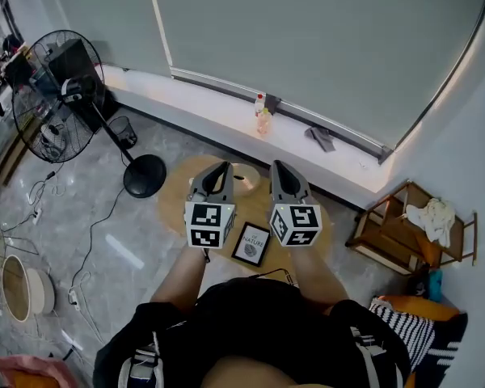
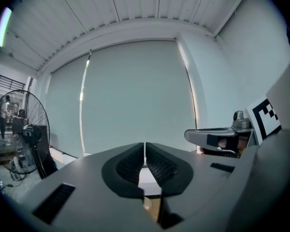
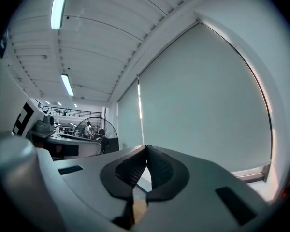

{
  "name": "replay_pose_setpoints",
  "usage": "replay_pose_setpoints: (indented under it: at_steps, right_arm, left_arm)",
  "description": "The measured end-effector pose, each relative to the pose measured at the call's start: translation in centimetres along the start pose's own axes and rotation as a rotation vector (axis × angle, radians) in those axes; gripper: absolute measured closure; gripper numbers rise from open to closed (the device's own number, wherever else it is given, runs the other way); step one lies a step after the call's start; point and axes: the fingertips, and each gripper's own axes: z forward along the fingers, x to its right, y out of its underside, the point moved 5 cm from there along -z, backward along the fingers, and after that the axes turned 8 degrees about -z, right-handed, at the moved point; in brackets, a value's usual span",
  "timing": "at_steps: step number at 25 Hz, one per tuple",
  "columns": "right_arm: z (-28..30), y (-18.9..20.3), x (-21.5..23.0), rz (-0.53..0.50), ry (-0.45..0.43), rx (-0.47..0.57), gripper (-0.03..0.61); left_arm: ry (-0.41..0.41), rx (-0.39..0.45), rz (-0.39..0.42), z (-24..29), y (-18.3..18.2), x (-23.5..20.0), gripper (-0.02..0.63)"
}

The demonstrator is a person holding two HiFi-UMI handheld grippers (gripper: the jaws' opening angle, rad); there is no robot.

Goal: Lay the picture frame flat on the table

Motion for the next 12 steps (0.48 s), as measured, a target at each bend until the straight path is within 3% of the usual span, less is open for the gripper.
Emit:
replay_pose_setpoints:
  at_steps: [12]
  right_arm:
    - [-0.45, 0.84, 0.22, 0.002, 0.009, -0.016, 0.565]
  left_arm:
    - [0.001, -0.026, -0.031, 0.04, 0.91, 0.02, 0.583]
